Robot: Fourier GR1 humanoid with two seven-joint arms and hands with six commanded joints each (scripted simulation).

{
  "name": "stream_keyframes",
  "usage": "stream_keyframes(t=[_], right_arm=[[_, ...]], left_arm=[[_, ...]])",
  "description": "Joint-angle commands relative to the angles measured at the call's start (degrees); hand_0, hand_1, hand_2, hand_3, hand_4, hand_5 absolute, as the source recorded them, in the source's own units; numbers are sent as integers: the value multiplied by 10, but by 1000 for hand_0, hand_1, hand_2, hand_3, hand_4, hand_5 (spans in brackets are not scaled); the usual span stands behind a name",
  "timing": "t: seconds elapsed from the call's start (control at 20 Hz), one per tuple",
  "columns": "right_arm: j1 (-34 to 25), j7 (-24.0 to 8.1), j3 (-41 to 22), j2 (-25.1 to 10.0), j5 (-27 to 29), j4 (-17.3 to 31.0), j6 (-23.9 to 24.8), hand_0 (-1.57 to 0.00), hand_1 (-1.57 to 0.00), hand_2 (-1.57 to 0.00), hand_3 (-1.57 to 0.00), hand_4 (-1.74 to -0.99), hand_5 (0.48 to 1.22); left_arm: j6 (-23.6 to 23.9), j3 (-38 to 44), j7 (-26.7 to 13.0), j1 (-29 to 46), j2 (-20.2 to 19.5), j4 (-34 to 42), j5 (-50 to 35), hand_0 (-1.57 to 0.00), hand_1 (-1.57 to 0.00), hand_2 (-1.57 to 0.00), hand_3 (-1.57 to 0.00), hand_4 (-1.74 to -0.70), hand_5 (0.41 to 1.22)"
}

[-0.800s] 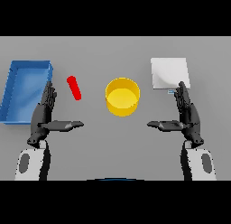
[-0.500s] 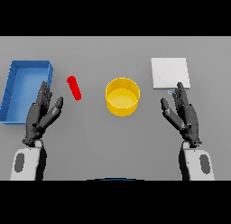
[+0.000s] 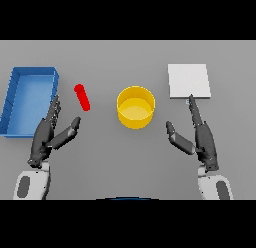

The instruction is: Pick up the red beaker and tilt it to pour out 1 green nut into yellow bowl. Pick up the yellow bowl and place it on the metallic measuring scale.

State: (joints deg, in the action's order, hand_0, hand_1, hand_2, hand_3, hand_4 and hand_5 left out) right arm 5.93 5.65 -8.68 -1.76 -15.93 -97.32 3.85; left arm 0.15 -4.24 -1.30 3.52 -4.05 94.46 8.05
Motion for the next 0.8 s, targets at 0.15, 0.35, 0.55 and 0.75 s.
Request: stream_keyframes(t=[0.15,0.35,0.55,0.75], right_arm=[[3,-3,8,-3,17,-5,-8,1,1,1,1,-1160,651],[0,3,14,-4,32,3,-17,1,1,1,1,-1204,661],[-5,15,15,-1,33,8,-15,1,1,1,1,-1230,666],[-3,8,11,3,23,11,-8,1,1,1,1,-1247,672]], left_arm=[[10,4,27,-51,12,-69,12,1,1,1,1,-1130,633],[29,24,46,-119,13,-149,19,1,1,1,1,-1153,636],[34,44,68,-179,15,-237,16,1,1,1,1,-1163,631],[42,59,100,-227,18,-312,18,1,1,1,1,-1194,631]])
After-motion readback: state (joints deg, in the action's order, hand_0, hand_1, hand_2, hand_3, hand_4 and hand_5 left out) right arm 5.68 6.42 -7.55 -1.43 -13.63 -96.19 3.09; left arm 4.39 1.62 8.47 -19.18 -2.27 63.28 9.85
